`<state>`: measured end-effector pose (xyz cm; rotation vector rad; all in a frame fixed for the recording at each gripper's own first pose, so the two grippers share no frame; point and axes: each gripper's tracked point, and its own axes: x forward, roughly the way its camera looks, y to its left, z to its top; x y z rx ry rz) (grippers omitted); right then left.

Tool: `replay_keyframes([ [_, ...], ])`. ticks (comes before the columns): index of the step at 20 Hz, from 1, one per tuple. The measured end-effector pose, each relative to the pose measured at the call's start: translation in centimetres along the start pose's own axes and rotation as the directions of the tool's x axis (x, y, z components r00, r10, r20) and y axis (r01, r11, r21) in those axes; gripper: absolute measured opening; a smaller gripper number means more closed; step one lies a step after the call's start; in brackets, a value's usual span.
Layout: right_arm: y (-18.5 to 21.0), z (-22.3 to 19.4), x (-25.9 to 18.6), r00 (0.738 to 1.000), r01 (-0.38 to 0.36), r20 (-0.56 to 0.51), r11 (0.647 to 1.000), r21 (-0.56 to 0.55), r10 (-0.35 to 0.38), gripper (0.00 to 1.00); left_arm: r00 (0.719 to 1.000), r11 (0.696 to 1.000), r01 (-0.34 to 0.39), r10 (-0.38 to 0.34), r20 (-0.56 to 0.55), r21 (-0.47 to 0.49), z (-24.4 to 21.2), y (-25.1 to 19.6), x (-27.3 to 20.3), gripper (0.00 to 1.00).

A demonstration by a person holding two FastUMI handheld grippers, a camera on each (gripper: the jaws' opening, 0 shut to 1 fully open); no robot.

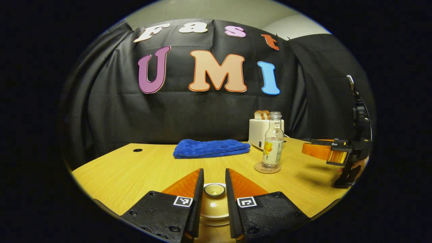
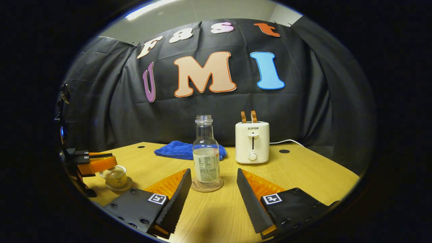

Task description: Open the teacup lid with one hand, grasp the water bottle and pour water into the teacup with the other hand; after pouring, place the water bottle on the coaster and then close the teacup lid.

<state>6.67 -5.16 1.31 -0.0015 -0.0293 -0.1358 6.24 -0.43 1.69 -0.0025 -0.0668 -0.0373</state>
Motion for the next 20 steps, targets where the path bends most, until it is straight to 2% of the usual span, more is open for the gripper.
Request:
replay_keyframes([
  [1,0.1,0.0,0.0,1.0,0.0,0.0,1.0,-0.004,0.0,0.89,1.0,1.0,0.005,-0.005,0.002,0.003,0.1,-0.1,0.0,0.33],
  [2,0.2,0.0,0.0,1.0,-0.002,0.001,1.0,-0.007,0.002,0.84,1.0,1.0,0.008,-0.008,0.004,0.004,0.2,-0.3,-0.1,0.33],
  [4,0.5,-0.1,-0.1,1.0,-0.008,0.001,1.0,-0.013,0.008,0.88,1.0,1.0,0.008,-0.009,0.009,0.007,0.3,-0.2,-0.3,0.37],
  [5,0.6,-0.2,-0.1,1.0,-0.011,0.002,1.0,-0.014,0.011,0.89,1.0,1.0,0.003,-0.004,0.013,0.007,0.4,0.0,-0.5,0.43],
  [6,0.8,-0.1,-0.2,1.0,-0.013,0.003,1.0,-0.015,0.013,0.85,1.0,1.0,-0.002,0.002,0.019,0.006,0.5,0.1,-0.8,0.53],
  [8,1.0,-0.1,-0.4,1.0,-0.016,0.007,1.0,-0.015,0.016,0.87,0.999,1.0,-0.015,0.015,0.037,0.007,0.9,0.6,-1.2,0.63],
  [9,1.1,0.0,-0.5,1.0,-0.018,0.009,1.0,-0.016,0.018,0.85,0.999,1.0,-0.024,0.023,0.044,0.007,1.0,0.9,-1.4,0.65],
  [14,1.7,0.3,-1.4,0.999,-0.022,0.029,0.999,-0.029,0.023,0.86,0.995,0.997,-0.074,0.074,0.069,0.006,1.8,2.5,-2.6,0.94],
  [20,2.8,1.5,-3.8,0.997,-0.048,0.066,0.999,-0.013,0.049,0.87,0.99,0.995,-0.1,0.102,0.095,-0.027,2.6,3.5,-4.4,0.96],
])
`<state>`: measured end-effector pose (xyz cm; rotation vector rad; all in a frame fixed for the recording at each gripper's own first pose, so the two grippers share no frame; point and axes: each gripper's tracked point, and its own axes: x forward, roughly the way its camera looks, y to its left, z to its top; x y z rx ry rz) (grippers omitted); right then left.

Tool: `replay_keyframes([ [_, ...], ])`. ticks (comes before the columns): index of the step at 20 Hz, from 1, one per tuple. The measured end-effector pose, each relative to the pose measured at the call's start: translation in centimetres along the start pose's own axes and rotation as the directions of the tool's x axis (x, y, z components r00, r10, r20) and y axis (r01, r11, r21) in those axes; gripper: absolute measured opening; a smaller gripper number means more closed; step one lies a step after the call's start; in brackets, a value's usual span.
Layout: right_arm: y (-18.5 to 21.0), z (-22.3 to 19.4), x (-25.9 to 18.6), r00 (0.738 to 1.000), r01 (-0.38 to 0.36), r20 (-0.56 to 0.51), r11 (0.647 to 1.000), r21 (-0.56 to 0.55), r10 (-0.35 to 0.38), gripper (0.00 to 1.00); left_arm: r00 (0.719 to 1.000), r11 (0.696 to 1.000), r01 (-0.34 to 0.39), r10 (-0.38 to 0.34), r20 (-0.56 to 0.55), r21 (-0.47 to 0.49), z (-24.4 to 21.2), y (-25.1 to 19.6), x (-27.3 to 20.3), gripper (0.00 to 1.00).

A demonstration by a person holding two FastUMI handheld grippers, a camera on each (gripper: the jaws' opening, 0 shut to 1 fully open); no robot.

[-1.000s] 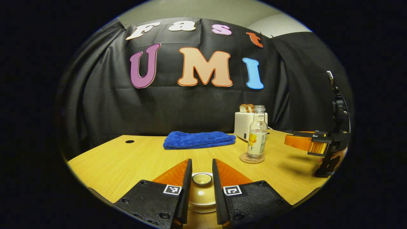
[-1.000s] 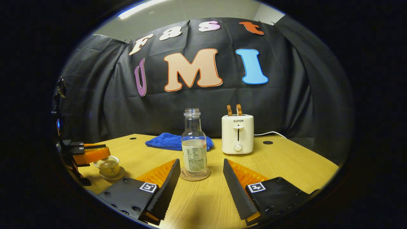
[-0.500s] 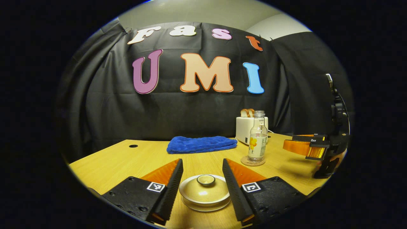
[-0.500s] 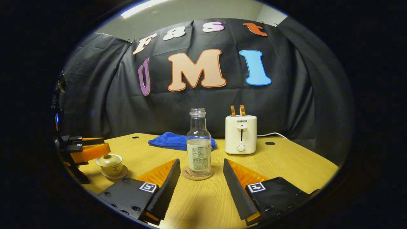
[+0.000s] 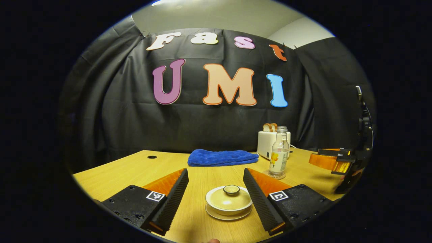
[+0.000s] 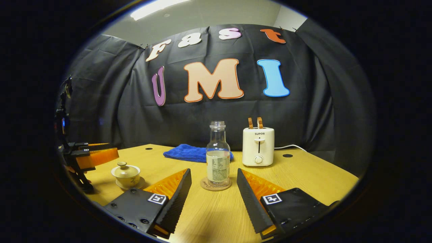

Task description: Open the teacup lid with one hand, grasp the water bottle and pour water into the teacup with the other hand; after pouring, place the water bottle on the coaster and then close the teacup lid.

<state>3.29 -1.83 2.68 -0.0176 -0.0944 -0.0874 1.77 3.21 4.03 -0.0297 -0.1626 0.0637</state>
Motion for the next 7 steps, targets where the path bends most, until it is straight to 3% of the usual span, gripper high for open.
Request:
replay_keyframes([
  [7,0.4,0.4,-2.3,1.0,0.006,0.029,1.0,-0.009,-0.005,0.87,0.999,0.999,-0.047,0.047,-0.005,0.003,-0.3,1.6,-1.8,0.96],
])
